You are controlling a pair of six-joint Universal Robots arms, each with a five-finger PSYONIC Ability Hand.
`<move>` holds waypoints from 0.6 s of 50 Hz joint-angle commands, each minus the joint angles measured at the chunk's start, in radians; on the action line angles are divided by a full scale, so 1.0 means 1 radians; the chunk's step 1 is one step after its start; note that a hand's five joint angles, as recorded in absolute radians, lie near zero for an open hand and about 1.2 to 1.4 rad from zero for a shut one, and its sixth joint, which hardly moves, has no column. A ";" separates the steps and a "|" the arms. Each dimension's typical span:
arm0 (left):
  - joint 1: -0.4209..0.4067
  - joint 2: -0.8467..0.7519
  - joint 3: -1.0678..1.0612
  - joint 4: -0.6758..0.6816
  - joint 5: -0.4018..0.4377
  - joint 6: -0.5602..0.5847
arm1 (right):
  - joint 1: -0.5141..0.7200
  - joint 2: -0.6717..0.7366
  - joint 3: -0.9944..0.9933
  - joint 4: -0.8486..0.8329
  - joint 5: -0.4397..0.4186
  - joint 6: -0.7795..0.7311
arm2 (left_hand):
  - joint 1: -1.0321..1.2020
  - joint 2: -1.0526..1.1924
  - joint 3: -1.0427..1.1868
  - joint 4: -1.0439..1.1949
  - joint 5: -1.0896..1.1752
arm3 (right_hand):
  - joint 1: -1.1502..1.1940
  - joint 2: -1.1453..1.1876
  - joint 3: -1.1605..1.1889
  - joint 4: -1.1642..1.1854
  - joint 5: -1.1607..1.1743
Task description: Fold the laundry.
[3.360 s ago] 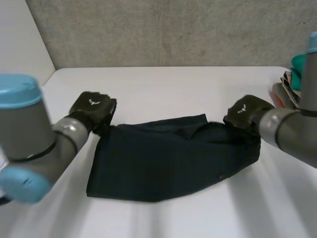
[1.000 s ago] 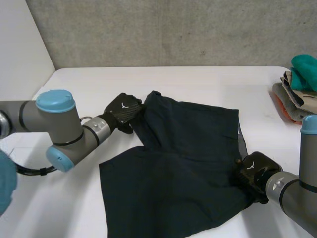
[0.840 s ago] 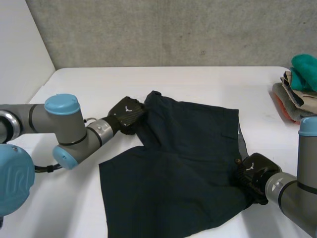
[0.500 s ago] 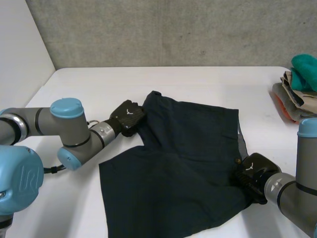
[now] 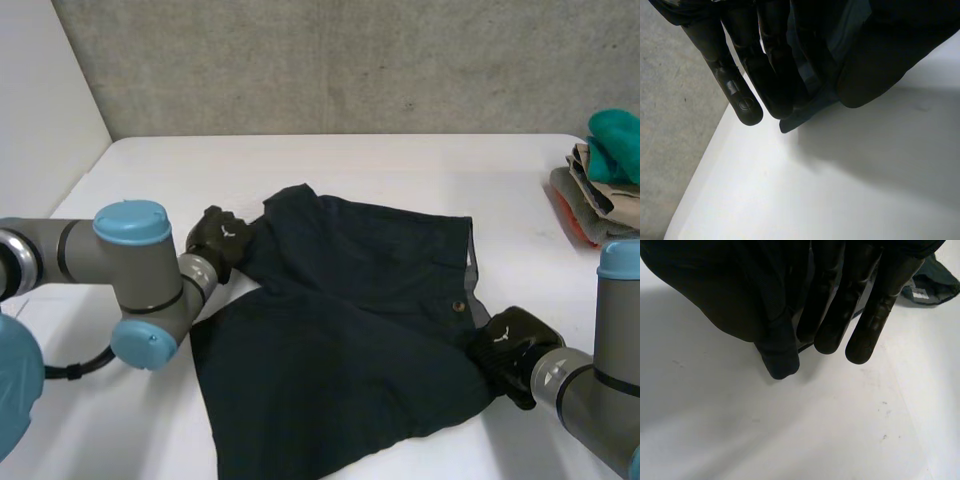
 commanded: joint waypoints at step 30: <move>0.009 0.197 -0.061 -0.095 -0.024 -0.227 | 0.004 0.016 -0.008 -0.033 0.000 0.104 | -0.437 -0.492 -0.487 -0.499 -0.457 | 0.409 0.221 0.210 0.206 0.220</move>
